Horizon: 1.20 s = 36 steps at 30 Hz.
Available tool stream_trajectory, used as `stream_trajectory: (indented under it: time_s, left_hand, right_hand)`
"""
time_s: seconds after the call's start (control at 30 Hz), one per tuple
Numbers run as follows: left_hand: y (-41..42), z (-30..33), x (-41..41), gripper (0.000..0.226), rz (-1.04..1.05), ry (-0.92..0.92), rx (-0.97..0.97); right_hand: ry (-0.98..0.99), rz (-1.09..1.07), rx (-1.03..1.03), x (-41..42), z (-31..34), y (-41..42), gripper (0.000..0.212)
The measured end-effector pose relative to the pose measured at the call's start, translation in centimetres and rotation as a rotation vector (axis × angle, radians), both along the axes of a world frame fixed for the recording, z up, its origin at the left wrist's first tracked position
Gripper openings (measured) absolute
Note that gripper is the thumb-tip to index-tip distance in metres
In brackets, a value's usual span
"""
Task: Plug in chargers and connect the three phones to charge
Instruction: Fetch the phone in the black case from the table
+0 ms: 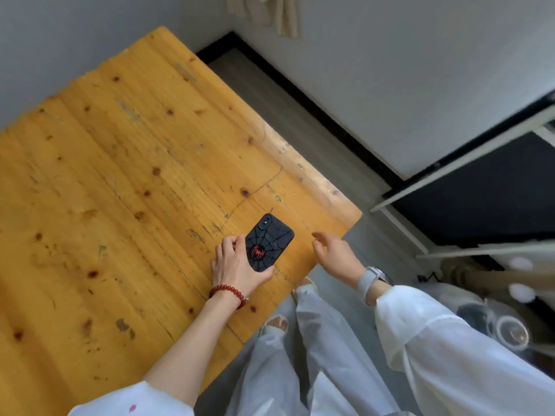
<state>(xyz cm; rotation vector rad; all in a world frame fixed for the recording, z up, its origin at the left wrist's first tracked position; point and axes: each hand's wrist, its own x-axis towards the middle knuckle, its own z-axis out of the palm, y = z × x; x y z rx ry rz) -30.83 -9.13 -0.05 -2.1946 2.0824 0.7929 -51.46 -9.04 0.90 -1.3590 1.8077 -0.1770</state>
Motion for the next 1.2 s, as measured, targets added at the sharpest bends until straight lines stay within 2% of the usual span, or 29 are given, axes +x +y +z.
stream_trajectory:
  time_s: [0.17, 0.27, 0.37, 0.5, 0.57, 0.67, 0.8, 0.9, 1.1, 1.2]
  left_hand:
    - [2.1, 3.7, -3.5, 0.078, -0.275, 0.117, -0.108]
    - [4.2, 5.5, -8.6, 0.077, -0.417, 0.228, -0.133]
    - [7.5, 7.2, -15.0, 0.078, -0.626, 0.321, -0.122]
    - [13.2, 9.2, -23.3, 0.081, -0.968, 0.414, -0.049]
    - [17.9, 10.0, -27.8, 0.072, -1.173, 0.428, -0.005]
    - [26.8, 10.4, -33.8, 0.056, -1.436, 0.414, 0.005]
    - [41.6, 10.0, -40.9, 0.046, -1.650, 0.422, 0.039]
    - [53.3, 9.6, -45.4, 0.042, -1.820, 0.346, -0.001]
    - [71.3, 9.2, -51.5, 0.039, -2.106, 0.260, -0.090]
    - [80.1, 8.6, -54.3, 0.038, -2.237, 0.240, -0.067]
  right_hand:
    - [-0.454, -0.563, 0.007, -0.2, 4.2, 7.0, 0.032]
    - [-0.651, -0.740, -0.024, -1.9, 6.0, 11.0, 0.021]
    - [-0.737, -1.047, -0.210, -5.4, 7.8, 15.8, 0.013]
    - [-0.726, -1.361, -0.447, -10.9, 9.7, 24.4, 0.016]
    - [-0.689, -1.543, -0.564, -13.9, 10.2, 30.3, 0.016]
    - [-0.448, -1.753, -0.620, -18.0, 10.2, 40.4, 0.019]
    - [-0.187, -1.926, -0.586, -21.9, 9.4, 56.5, 0.030]
    - [-0.026, -2.089, -0.562, -23.0, 8.8, 68.6, 0.031]
    - [0.204, -2.443, -0.478, -22.4, 8.0, 86.6, 0.025]
    - [0.265, -2.648, -0.468, -21.6, 7.4, 94.4, 0.021]
